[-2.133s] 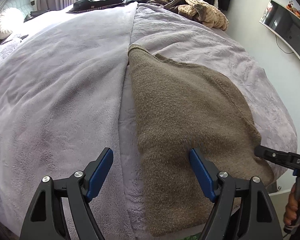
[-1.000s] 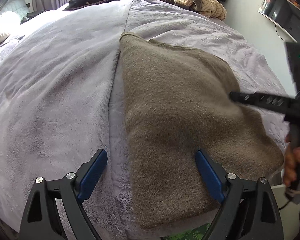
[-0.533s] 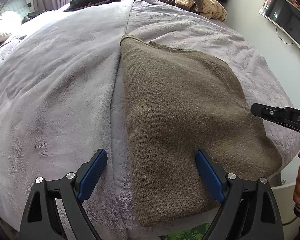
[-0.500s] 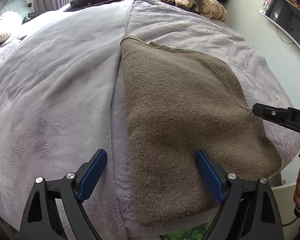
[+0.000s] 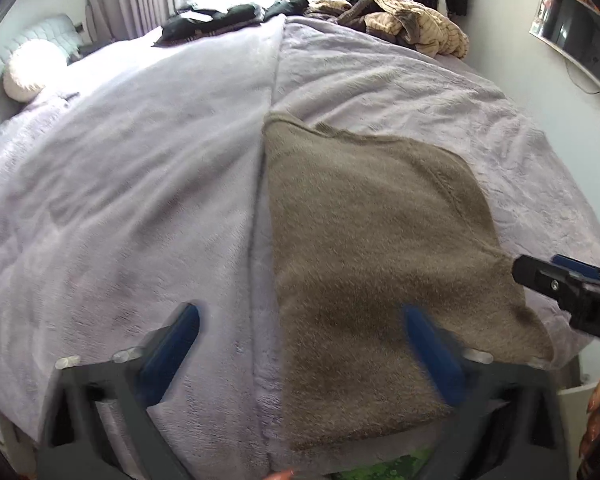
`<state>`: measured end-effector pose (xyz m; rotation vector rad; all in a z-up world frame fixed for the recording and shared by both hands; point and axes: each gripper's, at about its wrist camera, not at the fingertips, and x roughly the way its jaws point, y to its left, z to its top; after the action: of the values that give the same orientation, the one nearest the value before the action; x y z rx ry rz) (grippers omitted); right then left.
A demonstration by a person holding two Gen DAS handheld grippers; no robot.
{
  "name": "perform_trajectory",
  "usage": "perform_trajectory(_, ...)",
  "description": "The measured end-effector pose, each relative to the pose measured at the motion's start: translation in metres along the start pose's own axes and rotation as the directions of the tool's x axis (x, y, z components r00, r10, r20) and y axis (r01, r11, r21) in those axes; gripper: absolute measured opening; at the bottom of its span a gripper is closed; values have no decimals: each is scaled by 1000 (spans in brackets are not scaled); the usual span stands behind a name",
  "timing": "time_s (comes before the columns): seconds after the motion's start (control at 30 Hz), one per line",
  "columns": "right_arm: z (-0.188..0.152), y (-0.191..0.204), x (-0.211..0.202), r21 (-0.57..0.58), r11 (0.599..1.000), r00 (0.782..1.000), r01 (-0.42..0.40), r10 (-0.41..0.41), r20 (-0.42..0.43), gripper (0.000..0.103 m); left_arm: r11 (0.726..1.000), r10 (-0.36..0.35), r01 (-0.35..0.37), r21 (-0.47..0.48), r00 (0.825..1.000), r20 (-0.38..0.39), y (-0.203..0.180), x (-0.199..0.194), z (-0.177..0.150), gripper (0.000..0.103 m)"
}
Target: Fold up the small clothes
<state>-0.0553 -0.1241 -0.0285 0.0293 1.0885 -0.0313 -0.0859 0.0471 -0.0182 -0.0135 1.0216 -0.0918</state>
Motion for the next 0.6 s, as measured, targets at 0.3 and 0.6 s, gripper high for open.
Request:
perform_trajectory(0.3, -3, 26, -10, -38, 991, 991, 132, -131, 32, 87, 1000, 6, -6, -5, 1000, 11, -4, -7, 4, 103)
perform_trajectory(0.6, -3, 24, -18, -6, 990, 989, 139, -139, 51, 87, 999, 16, -16, -41, 1000, 9, -1, -7, 2, 103)
